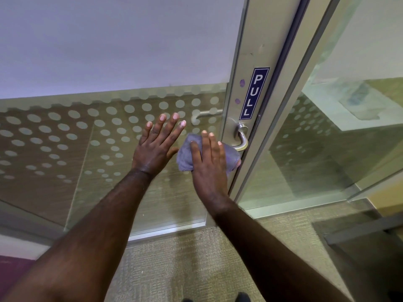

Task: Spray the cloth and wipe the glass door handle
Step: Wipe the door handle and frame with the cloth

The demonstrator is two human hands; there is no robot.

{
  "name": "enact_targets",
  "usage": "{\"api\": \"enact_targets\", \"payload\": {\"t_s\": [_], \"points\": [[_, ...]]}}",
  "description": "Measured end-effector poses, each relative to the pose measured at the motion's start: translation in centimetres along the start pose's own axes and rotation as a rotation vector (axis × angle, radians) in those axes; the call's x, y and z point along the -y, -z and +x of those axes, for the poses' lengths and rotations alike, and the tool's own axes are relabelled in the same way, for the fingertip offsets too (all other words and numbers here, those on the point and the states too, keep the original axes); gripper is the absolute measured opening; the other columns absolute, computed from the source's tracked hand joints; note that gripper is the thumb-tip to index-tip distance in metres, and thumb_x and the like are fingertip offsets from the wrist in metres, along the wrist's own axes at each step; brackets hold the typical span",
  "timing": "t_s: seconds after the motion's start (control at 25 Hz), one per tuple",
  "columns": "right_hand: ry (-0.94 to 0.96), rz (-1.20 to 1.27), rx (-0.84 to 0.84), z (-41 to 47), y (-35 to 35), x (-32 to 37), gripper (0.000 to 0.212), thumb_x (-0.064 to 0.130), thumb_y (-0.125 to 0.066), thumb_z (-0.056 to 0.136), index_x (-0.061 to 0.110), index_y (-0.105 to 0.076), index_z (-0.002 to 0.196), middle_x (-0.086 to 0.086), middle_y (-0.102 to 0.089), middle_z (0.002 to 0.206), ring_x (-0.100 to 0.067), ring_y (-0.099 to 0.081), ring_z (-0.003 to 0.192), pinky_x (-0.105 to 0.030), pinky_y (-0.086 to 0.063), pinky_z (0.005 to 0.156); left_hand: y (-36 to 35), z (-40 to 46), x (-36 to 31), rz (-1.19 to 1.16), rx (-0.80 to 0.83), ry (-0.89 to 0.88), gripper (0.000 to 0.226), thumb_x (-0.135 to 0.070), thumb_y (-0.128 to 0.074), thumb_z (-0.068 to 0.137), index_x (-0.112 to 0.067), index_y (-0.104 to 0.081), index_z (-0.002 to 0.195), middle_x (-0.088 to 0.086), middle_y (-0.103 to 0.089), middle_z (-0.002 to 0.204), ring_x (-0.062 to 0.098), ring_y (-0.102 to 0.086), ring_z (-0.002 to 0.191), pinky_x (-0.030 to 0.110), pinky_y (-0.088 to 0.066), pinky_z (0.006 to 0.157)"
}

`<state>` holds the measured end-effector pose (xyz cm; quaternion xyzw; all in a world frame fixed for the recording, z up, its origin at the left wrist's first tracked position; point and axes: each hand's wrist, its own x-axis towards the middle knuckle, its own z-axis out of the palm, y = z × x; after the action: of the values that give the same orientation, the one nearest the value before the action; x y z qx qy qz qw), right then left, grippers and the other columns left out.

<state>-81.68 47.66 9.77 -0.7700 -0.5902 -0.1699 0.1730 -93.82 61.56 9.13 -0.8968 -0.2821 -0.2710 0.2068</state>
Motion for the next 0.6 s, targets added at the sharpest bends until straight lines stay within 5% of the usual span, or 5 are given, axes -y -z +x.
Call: {"api": "enact_targets", "payload": {"t_s": [0.2,0.48,0.6], "points": [[0.057,0.046,-0.03,-0.2,0.1,-4.4,0.058,0.006,-0.046,0.086,0.004,-0.036,0.143,-0.018,-0.044,0.145,-0.033,-0.038,0.136,-0.043,-0.014,0.113,0.0,0.1,0.2,0.003,-0.016,0.003,0.097,-0.038,-0.06,0.086,-0.031,0.008,0.153,-0.012,0.023,0.16,0.013,0.017,0.148,0.035,0.008,0.12],[0.214,0.107,0.074,1.2,1.2,-14.8,0.065,0.007,-0.077,0.074,0.005,-0.048,0.132,-0.017,-0.051,0.137,-0.033,-0.04,0.131,-0.047,-0.028,0.113,-0.2,0.0,0.1,0.028,-0.035,-0.005,0.1,-0.038,-0.064,0.085,-0.031,0.008,0.153,-0.011,0.024,0.16,0.013,0.017,0.148,0.037,0.005,0.12],[0.104,0.162,0.045,0.7,1.1,-13.0,0.063,0.013,-0.077,0.077,0.003,-0.049,0.132,-0.018,-0.051,0.135,-0.034,-0.044,0.127,-0.045,-0.03,0.112,-0.3,0.0,0.2,0.038,-0.035,-0.009,0.098,-0.039,-0.062,0.086,-0.03,0.008,0.153,-0.011,0.024,0.16,0.014,0.017,0.148,0.038,0.004,0.12]]}}
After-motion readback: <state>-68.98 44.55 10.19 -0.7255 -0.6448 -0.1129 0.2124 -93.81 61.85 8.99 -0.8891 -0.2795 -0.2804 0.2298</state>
